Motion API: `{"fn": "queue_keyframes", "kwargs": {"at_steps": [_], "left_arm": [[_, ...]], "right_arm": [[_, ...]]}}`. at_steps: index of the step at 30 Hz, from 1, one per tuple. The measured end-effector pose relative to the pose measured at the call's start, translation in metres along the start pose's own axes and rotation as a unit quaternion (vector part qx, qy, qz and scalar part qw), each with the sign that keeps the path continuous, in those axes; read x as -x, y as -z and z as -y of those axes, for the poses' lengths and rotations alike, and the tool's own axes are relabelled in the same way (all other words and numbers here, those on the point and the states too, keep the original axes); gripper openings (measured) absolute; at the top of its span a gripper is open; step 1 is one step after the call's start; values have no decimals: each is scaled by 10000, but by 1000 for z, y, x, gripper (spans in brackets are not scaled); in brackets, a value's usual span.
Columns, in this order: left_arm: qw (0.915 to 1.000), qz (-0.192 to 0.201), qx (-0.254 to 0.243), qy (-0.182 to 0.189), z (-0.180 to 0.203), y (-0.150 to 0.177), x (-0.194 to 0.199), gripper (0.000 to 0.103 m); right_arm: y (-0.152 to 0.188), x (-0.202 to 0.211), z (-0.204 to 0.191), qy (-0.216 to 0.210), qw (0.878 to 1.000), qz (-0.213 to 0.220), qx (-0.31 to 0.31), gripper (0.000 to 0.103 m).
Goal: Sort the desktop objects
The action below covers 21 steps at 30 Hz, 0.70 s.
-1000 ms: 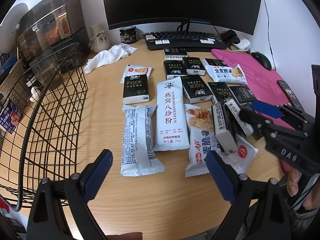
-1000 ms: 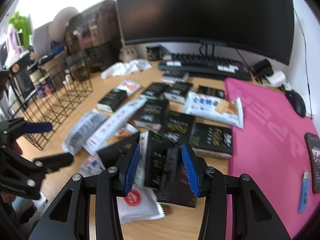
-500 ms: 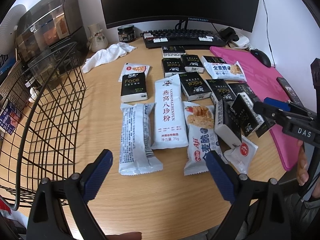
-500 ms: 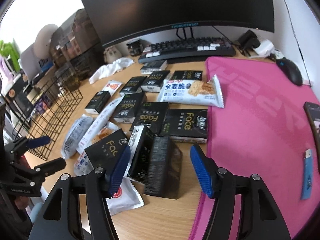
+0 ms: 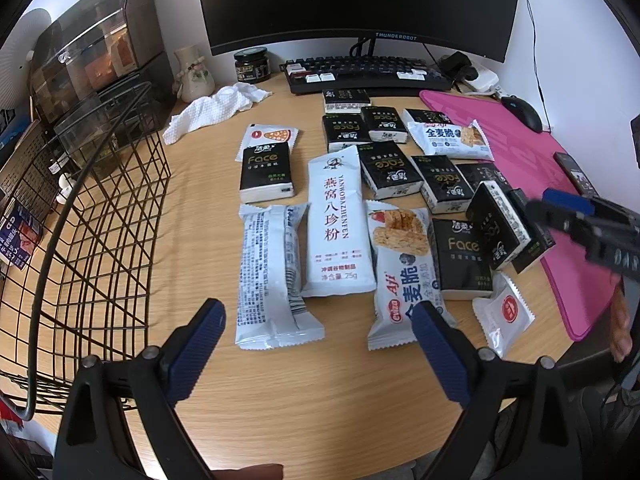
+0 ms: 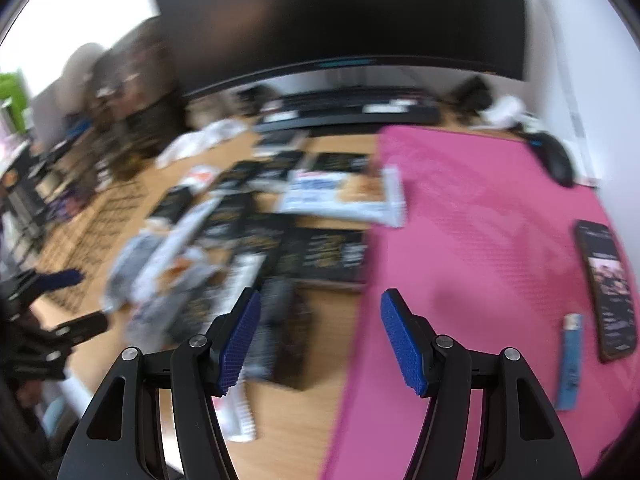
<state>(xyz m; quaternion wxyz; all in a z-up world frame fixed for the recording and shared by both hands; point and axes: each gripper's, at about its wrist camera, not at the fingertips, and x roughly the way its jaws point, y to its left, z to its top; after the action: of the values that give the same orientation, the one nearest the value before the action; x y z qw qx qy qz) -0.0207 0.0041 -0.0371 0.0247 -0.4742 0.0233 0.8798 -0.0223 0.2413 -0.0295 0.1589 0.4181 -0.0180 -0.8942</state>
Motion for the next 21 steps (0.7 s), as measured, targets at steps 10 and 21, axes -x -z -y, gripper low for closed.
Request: {"fn": "queue_keyframes", "kwargs": {"at_steps": [10, 21], "left_arm": [[9997, 125, -125, 191, 19, -7, 9, 94], [9940, 247, -792, 719, 99, -22, -4, 93]], "right_arm": [[2, 4, 26, 979, 9951, -115, 37, 62], [-1, 16, 42, 902, 9959, -27, -36, 62]]}}
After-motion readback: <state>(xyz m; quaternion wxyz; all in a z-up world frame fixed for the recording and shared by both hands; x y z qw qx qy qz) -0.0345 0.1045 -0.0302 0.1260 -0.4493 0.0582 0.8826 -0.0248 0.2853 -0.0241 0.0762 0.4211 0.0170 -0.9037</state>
